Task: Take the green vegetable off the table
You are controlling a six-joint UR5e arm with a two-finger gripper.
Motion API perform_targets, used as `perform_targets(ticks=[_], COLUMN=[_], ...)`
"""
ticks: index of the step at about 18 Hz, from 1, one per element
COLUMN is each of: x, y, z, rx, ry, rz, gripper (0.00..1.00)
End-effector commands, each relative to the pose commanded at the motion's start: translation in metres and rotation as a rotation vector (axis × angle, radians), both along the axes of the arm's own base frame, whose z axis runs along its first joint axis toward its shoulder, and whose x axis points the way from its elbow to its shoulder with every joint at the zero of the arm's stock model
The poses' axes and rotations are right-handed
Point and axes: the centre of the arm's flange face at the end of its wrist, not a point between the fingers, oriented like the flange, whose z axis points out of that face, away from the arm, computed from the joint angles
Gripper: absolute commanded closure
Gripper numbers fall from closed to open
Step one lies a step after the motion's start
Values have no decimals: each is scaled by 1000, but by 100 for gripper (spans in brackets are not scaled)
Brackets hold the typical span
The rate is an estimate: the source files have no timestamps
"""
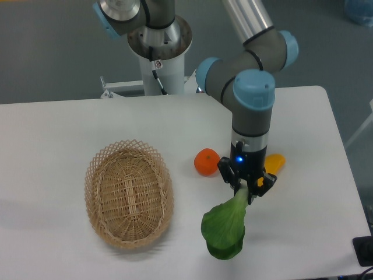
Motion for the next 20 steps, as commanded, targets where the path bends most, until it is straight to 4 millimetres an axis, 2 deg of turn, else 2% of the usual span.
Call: perform_targets(ticks=[4,7,14,20], x=[15,27,37,37], y=[2,6,14,15], z=[30,41,45,46], rx=[72,100,104,105], ry=[-12,-27,-25,-24], rz=[18,31,15,13], gripper=[66,66,66,66])
